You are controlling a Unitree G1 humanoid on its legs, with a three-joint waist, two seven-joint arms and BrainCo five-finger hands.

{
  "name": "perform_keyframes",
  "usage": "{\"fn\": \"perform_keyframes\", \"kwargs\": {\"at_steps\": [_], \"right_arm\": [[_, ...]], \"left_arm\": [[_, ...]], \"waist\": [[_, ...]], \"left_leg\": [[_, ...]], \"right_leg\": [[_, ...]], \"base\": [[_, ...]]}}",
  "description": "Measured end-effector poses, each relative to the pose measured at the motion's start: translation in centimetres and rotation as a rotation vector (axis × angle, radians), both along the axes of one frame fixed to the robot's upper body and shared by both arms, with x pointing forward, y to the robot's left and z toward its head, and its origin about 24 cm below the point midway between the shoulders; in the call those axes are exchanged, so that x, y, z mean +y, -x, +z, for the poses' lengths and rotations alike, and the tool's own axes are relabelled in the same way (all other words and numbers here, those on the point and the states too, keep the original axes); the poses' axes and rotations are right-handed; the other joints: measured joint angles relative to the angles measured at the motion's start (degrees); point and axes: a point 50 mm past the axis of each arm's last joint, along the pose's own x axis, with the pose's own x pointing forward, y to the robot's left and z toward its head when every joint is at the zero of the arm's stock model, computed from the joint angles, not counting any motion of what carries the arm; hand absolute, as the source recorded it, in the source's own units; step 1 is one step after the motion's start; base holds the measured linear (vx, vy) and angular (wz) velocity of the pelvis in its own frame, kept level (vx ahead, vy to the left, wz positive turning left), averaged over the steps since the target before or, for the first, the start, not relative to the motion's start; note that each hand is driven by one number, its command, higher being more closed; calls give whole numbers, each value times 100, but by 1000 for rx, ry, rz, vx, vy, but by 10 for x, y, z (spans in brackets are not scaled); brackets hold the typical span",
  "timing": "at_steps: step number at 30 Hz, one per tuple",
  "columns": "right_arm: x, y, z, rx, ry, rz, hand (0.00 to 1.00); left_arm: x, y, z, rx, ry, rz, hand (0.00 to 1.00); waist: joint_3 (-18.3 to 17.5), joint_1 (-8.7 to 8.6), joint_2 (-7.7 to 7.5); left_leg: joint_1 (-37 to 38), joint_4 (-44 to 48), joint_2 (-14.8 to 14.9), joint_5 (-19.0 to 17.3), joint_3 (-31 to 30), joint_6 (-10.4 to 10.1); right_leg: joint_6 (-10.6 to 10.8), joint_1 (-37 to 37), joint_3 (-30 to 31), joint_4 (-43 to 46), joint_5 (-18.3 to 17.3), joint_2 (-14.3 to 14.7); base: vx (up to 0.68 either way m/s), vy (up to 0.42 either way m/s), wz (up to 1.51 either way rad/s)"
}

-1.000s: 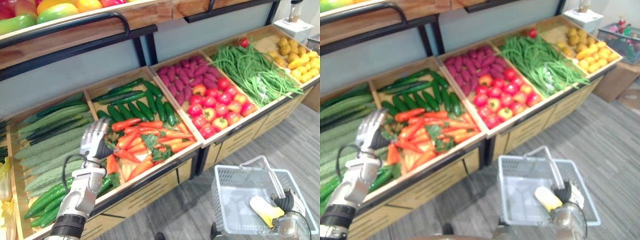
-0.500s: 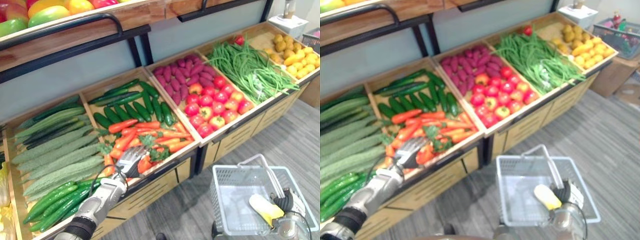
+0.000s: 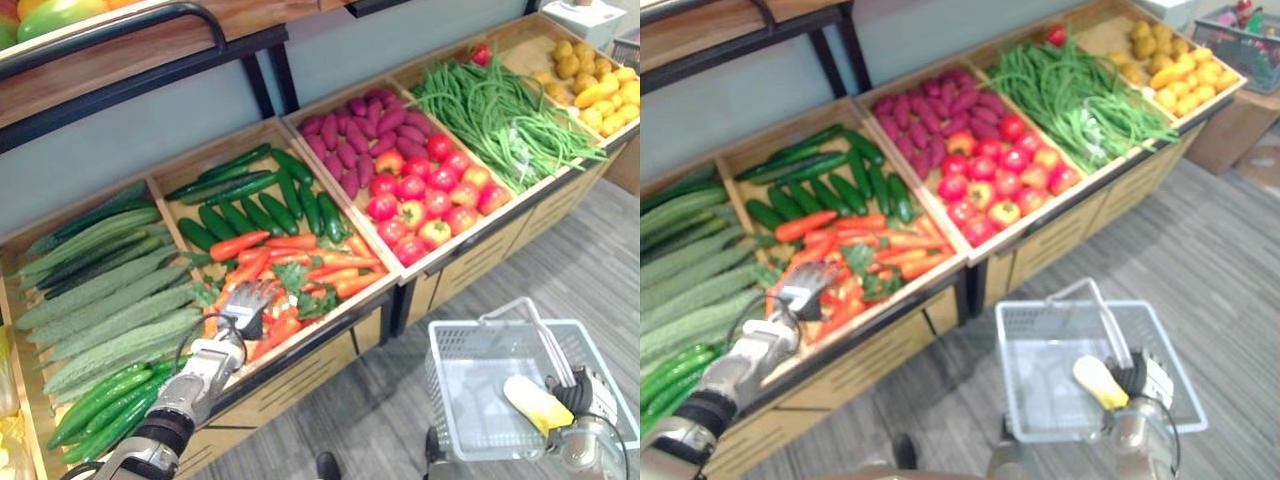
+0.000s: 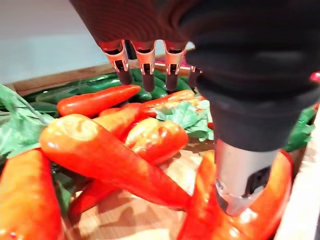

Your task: Pick vegetable in the basket

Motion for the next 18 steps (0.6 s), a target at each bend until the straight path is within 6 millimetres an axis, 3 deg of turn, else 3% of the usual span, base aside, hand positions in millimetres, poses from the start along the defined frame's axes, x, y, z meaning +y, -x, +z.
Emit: {"fn": "perform_keyframes", "kwargs": {"at_steps": [12,18], "right_arm": [[-7,-10,16,-63,32,-3,100],[-6,-20,23,-101,38,7,100]], "left_arm": [[21,-18,30,-94,-32,71,0],[33,-20,35,-91,-94,91,0]], "waist": [[338,128,-123],[529,134,-224]], "left_leg": [[-301,0,-8,76,19,25],[-437,0,-33,129,35,51]], "right_leg": [[-51,-513,117,389,-65,-31],[-57,-716,161,517,-70,-61]], "base": [[-35,-1,-2],[-24,10,0]]}}
